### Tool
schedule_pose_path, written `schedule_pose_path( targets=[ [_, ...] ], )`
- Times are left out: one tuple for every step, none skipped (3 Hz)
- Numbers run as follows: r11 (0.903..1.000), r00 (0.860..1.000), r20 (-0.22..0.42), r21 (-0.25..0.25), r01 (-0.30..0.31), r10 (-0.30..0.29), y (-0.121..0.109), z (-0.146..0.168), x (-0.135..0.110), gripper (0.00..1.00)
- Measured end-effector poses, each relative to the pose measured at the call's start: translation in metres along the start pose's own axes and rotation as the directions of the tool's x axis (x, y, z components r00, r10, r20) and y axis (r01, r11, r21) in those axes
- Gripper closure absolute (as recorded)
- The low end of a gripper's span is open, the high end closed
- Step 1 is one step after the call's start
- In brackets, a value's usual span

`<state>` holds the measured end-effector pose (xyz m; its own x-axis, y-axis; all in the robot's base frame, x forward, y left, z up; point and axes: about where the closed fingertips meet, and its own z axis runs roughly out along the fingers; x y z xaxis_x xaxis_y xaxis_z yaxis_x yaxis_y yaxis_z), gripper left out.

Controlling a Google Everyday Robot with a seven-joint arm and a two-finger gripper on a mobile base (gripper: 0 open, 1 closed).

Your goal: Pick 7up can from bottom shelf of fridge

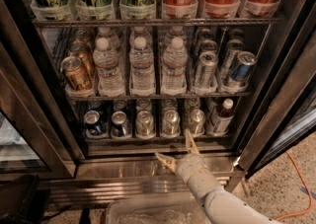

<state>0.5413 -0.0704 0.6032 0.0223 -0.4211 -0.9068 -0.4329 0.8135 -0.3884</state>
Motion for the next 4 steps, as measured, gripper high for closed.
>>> schedule_pose_path(
  targets=[
    [0.9996, 1.0, 0.028, 0.028, -0.01, 0.009, -0.002, 0.005, -0.001, 0.22],
    [0.9974, 0.998, 0.054, 0.068, -0.024, 0.021, -0.005, 0.011, -0.001, 0.24],
    [0.9927, 0.996, 0.082, 0.114, -0.04, 0.031, -0.008, 0.017, -0.002, 0.23],
    [0.987, 0.993, 0.108, 0.15, -0.058, 0.042, -0.01, 0.024, -0.005, 0.24]
  ],
)
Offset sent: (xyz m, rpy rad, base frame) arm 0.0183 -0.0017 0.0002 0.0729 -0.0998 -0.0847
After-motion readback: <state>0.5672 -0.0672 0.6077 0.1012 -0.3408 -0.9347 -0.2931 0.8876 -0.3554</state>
